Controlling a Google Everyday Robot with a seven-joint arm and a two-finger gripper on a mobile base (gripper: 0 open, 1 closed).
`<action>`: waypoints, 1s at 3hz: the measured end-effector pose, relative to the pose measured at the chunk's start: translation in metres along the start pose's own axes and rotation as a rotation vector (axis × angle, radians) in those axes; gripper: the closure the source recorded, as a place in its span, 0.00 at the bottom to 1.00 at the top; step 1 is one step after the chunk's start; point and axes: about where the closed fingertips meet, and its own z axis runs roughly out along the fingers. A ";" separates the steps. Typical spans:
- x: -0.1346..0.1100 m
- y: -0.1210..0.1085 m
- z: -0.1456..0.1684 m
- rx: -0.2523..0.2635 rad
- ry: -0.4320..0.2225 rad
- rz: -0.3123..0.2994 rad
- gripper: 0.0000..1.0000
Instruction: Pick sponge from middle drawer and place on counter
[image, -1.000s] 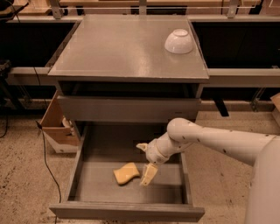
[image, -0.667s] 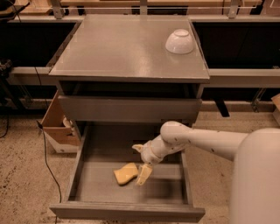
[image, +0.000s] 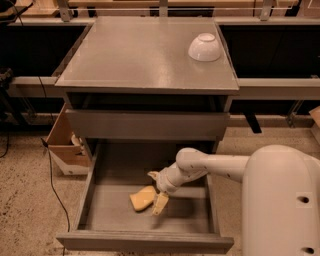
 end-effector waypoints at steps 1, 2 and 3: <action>0.005 -0.006 0.020 -0.003 -0.013 -0.006 0.17; 0.003 -0.012 0.035 -0.007 -0.033 -0.008 0.48; -0.002 -0.014 0.034 0.002 -0.054 -0.008 0.71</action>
Offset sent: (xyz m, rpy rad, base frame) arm 0.0173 0.0270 -0.0386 0.0410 0.0023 0.0089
